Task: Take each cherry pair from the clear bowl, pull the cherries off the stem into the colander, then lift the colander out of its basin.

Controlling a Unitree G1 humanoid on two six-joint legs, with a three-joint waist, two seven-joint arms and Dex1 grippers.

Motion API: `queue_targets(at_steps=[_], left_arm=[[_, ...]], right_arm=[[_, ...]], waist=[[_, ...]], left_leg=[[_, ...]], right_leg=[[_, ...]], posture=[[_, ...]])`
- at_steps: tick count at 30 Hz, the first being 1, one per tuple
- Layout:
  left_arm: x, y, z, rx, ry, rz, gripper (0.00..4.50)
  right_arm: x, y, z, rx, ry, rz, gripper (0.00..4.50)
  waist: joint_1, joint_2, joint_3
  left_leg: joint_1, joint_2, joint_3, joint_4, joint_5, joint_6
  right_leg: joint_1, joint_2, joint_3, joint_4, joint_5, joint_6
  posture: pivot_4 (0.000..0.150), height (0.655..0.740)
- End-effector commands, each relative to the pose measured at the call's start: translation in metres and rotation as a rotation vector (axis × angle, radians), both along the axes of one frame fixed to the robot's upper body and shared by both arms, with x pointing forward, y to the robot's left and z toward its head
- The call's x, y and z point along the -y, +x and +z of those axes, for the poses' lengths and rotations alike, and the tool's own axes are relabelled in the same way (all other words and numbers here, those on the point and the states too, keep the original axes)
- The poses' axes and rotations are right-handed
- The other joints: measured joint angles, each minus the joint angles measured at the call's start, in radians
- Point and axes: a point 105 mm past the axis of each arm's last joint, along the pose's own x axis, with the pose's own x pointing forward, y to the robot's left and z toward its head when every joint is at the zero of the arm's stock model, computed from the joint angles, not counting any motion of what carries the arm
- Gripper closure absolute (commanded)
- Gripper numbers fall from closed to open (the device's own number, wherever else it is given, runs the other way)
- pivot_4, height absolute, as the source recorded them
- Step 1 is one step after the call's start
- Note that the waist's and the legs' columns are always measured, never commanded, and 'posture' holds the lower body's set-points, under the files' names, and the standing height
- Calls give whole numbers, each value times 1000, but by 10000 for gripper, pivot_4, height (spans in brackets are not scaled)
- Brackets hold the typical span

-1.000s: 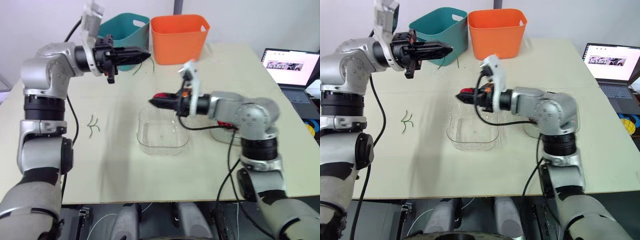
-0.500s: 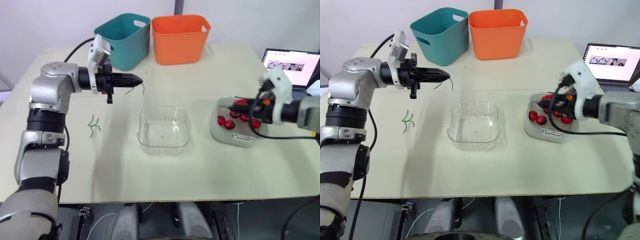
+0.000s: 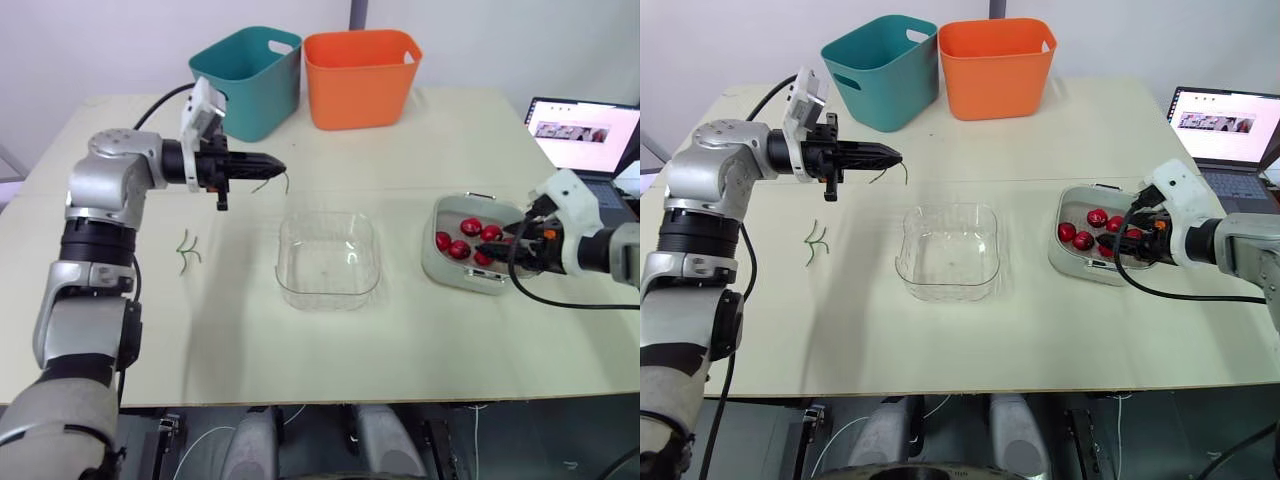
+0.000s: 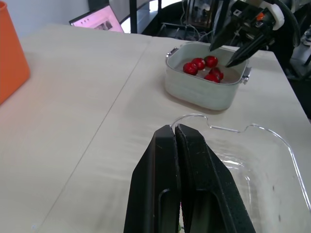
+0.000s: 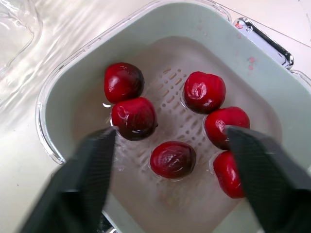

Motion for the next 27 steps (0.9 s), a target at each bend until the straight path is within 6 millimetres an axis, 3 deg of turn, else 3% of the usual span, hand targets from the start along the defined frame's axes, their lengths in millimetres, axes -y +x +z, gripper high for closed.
queue_targets(at_steps=[1, 3, 7, 11, 15, 20, 27], left_arm=[[-8, 1, 18, 71, -11, 34, 45000], [-13, 3, 21, 72, -29, 67, 45000], [-32, 8, 22, 46, -76, 161, 45000], [-73, 5, 6, -72, -129, 301, 45000], [-110, -16, -27, -250, -146, 407, 45000], [-135, -35, -53, -351, -142, 517, 45000], [-158, -54, -80, -452, -159, 642, 45000]], right_arm=[[1, 4, 28, 96, 6, 4, 3209], [-9, 9, 42, 152, 34, 39, 3209], [-57, 10, 71, 232, 160, 205, 3209], [-135, -2, 87, 259, 278, 490, 3209], [-205, -24, 81, 202, 347, 735, 3209], [-241, -40, 64, 129, 354, 843, 3209], [-257, -45, 46, 68, 324, 876, 3209]], waist=[[1, 0, 0], [2, 0, 0], [-9, 0, 0], [-29, 0, 0], [-29, 0, 0], [5, -1, -1], [6, -2, -1]], left_leg=[[0, 0, 0, 0, 0, 0], [0, 0, 0, 0, 0, 0], [0, 0, 0, 0, 0, 0], [1, 1, -1, -1, 0, 0], [1, 3, -2, -2, 0, 0], [-1, 4, -2, 0, 0, 0], [-1, 2, -1, 0, 0, -1]], right_leg=[[0, 0, 0, 0, 0, 0], [0, 0, 0, 0, 0, 0], [0, 0, 0, 0, 1, 1], [0, 1, 0, 2, 1, 1], [0, 3, -1, 3, 2, -2], [-1, 1, -4, 2, 2, -4], [1, -2, -4, -1, 1, -6]], posture=[[1500, 7400], [1500, 7400], [1500, 7400], [1500, 7400], [1500, 7400], [1500, 7400], [1500, 7400]])
